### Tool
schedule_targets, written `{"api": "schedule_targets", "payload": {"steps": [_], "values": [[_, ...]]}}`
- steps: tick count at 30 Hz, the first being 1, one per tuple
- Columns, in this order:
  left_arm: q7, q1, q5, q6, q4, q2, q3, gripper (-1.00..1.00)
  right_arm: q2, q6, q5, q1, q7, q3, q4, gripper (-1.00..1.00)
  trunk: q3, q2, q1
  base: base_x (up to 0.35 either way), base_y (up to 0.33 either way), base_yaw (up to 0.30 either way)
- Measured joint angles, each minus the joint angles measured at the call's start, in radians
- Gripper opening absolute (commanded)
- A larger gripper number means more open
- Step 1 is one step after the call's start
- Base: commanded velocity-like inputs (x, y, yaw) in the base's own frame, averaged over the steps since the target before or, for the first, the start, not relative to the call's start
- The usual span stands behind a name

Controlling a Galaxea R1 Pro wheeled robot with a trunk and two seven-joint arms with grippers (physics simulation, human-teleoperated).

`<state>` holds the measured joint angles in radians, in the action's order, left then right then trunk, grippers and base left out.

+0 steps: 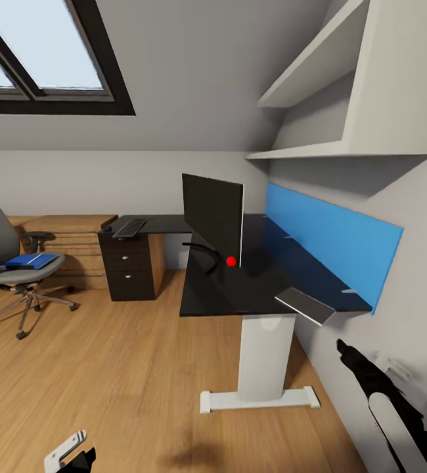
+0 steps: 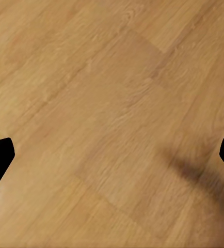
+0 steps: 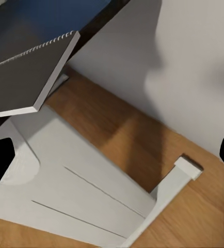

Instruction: In the bedroom, organize the workspace by keeping the computer under the desk, ensuring the monitor is on the desk, placing the keyboard on the desk next to the monitor, placing the mouse on the desk next to the keyboard, moving the folder from the swivel chair onto the desk next to the mouse, stacking the notebook on top of the folder with the pen on top of the notebook, and positioning the swivel chair next to the desk.

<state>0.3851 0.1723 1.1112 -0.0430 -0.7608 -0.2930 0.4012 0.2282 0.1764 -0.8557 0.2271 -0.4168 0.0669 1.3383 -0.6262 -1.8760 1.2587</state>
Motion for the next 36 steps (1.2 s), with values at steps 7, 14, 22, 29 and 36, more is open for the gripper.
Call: {"api": "schedule_targets", "payload": {"steps": [7, 14, 22, 29, 36], "values": [[-0.001, 0.000, -0.001, 0.000, 0.000, 0.005, 0.000, 1.00, 0.011, 0.074, -0.172, -0.001, 0.280, 0.090, -0.037, 1.00, -0.022, -0.049, 0.027, 0.000, 0.000, 0.000], [-0.003, -0.001, -0.004, -0.023, -0.012, 0.005, -0.004, 1.00, 0.036, 0.236, -0.373, -0.001, 0.448, 0.169, -0.113, 1.00, -0.031, -0.070, 0.038, 0.000, 0.000, 0.000], [-0.007, 0.000, -0.003, -0.136, -0.027, 0.007, 0.026, 1.00, 0.047, 0.303, -0.456, 0.000, 0.490, 0.238, -0.126, 1.00, -0.031, -0.070, 0.038, 0.000, 0.000, 0.000], [-0.007, -0.001, -0.007, -0.152, -0.026, 0.008, 0.068, 1.00, 0.129, 0.464, -0.599, 0.001, 0.494, 0.249, -0.207, 1.00, -0.031, -0.070, 0.038, 0.000, 0.000, 0.000], [-0.007, -0.001, -0.007, -0.154, -0.024, 0.009, 0.072, 1.00, 0.186, 0.490, -0.686, 0.005, 0.476, 0.248, -0.304, 1.00, -0.031, -0.070, 0.038, 0.000, 0.000, 0.000]]}}
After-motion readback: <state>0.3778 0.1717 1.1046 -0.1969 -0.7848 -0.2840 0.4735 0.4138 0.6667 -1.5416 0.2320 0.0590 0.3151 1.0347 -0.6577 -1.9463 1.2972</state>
